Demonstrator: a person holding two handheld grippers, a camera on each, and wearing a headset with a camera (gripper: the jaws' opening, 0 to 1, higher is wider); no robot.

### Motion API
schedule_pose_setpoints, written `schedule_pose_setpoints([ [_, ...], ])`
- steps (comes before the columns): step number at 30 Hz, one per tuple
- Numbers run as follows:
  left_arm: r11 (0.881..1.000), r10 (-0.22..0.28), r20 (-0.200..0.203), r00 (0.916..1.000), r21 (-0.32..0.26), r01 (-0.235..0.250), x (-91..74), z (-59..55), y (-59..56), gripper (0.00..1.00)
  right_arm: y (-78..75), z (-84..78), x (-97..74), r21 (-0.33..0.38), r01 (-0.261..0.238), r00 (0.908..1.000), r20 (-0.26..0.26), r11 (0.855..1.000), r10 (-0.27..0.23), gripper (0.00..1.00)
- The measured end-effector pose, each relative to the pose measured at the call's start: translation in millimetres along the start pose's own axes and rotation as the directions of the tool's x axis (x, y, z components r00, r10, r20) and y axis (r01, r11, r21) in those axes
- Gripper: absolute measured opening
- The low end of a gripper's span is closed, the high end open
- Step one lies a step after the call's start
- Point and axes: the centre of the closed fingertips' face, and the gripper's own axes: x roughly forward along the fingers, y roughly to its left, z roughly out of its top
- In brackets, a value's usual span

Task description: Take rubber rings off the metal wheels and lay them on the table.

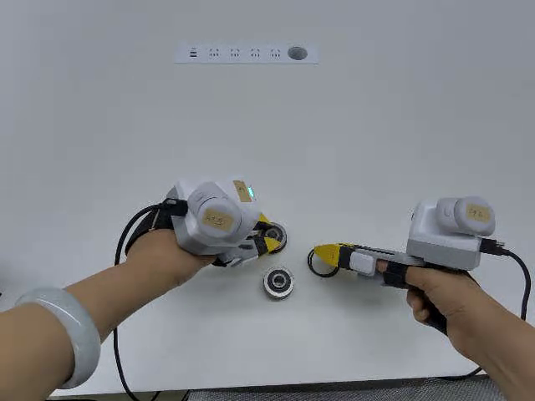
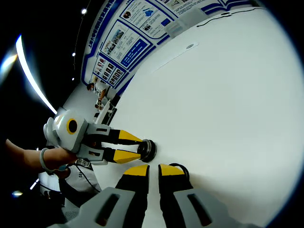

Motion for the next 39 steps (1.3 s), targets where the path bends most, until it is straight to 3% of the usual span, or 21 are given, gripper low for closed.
schedule_pose_setpoints([
  [20, 1.0, -0.008, -0.001, 1.0, -0.005, 0.008, 0.1, -1.2, 1.2, 0.13, 8.2, 12.8, 28.1, -0.003, -0.04, 0.9991, -0.01, 0.999, 0.04, 0.1],
  [39, 1.0, -0.007, 0.004, 1.0, -0.012, 0.007, -0.2, -0.7, 1.2, 0.13, 9.3, 20.2, 50.2, -0.028, -0.083, 0.995, -0.059, 0.996, 0.081, 0.17],
])
